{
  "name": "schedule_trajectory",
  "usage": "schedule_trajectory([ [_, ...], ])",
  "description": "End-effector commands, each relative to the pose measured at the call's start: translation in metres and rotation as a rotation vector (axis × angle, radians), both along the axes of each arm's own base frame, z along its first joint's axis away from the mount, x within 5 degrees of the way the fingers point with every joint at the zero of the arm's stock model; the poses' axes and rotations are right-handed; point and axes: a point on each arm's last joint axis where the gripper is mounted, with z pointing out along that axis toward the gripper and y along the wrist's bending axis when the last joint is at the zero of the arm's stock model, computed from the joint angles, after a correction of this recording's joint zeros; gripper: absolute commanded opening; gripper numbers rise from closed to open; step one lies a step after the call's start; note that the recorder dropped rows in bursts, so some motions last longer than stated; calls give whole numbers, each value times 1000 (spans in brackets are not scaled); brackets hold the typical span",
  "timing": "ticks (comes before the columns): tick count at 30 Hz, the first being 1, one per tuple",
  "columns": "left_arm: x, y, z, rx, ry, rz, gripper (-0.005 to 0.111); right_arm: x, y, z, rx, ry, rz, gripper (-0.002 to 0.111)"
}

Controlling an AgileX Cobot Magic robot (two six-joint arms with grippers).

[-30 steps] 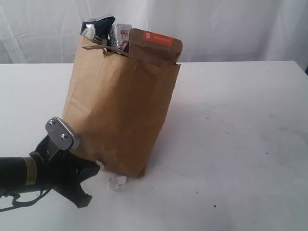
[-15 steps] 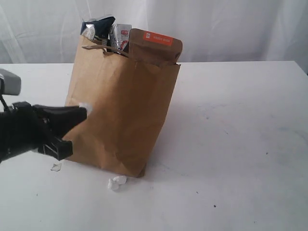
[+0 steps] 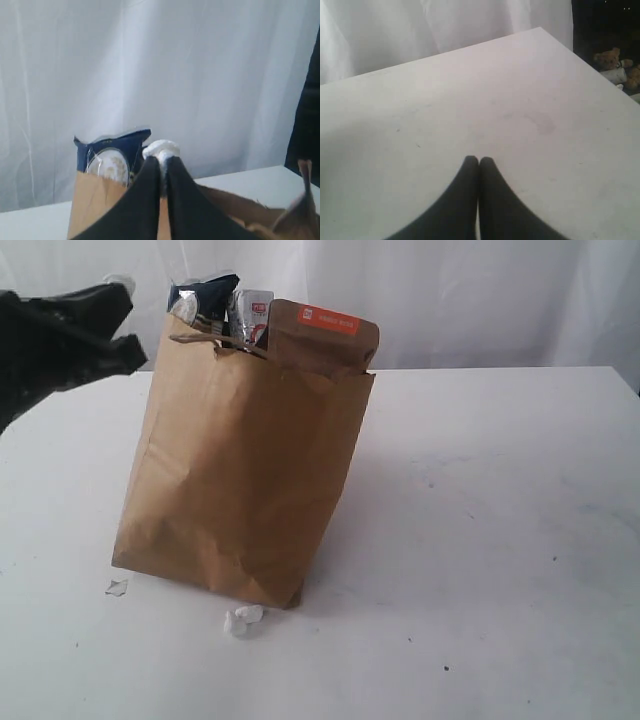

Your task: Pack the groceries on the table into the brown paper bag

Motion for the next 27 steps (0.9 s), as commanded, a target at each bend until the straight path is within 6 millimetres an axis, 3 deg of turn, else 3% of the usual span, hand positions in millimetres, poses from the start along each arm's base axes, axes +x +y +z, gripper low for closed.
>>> schedule_trajectory([
  [1,28,-18,12,11,-50,-49,0,0,0,-1,0,0,4,0],
  [5,45,-35,16,65,-46,-130,0,0,0,-1,0,0,4,0],
  [10,56,-49,18,7,28,-236,0,0,0,-1,2,0,4,0],
  [19,65,-52,4,104,164,-220,1,0,0,-1,2,0,4,0],
  [21,65,-52,4,96,166,-233,7,0,0,-1,2,0,4,0],
  [27,63,-53,2,105,199,-253,42,0,0,-1,2,0,4,0],
])
